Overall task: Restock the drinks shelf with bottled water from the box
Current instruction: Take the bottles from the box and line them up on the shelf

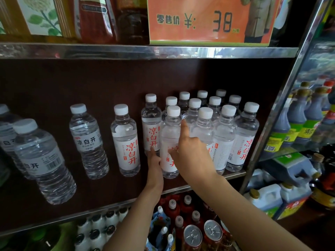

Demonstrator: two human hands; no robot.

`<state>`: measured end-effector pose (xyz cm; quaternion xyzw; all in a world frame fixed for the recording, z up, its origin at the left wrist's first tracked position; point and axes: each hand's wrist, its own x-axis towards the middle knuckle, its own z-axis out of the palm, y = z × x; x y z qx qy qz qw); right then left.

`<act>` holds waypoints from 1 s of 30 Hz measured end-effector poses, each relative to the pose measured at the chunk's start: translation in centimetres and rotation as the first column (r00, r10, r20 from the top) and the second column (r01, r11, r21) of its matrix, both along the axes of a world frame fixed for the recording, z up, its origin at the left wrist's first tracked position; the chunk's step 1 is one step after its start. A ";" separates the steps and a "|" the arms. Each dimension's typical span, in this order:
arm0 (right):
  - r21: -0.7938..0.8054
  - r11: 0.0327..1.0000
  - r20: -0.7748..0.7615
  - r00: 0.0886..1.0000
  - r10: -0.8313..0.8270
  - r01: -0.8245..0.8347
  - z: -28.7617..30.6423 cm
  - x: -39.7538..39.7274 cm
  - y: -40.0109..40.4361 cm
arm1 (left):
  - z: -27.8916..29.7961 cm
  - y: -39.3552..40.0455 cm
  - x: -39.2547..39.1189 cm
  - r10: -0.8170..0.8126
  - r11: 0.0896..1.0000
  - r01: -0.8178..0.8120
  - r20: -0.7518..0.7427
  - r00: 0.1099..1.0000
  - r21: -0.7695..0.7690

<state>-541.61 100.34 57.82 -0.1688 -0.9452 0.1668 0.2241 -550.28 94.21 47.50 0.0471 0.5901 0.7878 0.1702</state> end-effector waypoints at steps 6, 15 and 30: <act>-0.001 0.986 -0.316 0.935 0.160 -0.169 -1.8 0.8 -1.1 | 1.5 -1.9 1.4 -0.016 0.989 -0.004 -0.137 0.990 -0.147; -0.892 0.271 -0.220 0.871 0.439 -0.362 1.1 -0.7 -12.9 | 5.8 -16.7 5.4 0.007 0.986 -0.004 0.015 1.000 -0.170; -0.964 0.164 0.081 0.354 0.932 -0.211 -7.1 9.0 -51.5 | 0.3 -60.9 27.0 0.604 0.797 -0.547 0.300 0.739 -0.256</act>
